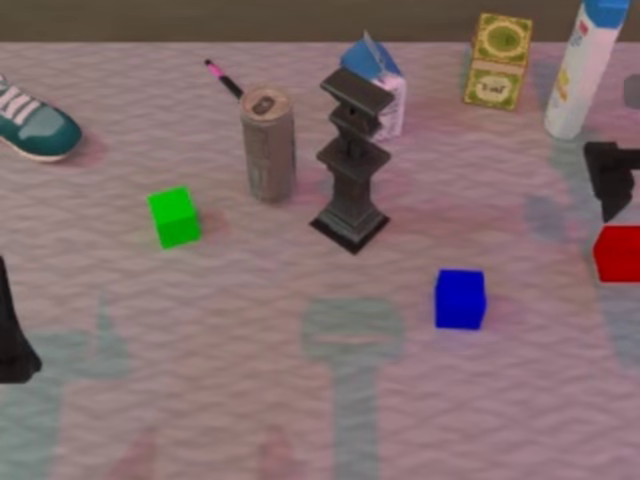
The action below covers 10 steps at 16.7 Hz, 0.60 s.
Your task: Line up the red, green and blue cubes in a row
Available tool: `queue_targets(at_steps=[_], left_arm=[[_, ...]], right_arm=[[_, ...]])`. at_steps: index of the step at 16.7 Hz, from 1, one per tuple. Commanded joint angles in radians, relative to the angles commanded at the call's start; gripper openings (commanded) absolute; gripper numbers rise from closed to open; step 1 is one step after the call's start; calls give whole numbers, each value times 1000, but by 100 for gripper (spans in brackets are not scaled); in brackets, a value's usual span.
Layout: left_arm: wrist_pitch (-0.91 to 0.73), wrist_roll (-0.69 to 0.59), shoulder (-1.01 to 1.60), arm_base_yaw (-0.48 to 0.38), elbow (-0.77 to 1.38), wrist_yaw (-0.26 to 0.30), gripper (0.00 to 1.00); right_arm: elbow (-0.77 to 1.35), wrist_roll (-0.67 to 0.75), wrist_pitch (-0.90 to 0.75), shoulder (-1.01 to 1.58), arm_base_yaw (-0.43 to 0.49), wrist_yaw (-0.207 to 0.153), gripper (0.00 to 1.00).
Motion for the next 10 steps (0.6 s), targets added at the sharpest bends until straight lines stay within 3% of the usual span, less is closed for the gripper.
queue_targets(at_steps=[10], left_arm=[[0,0,0,0,0,0,100]], right_arm=[[96,5,-49,110,-3,-4,100]])
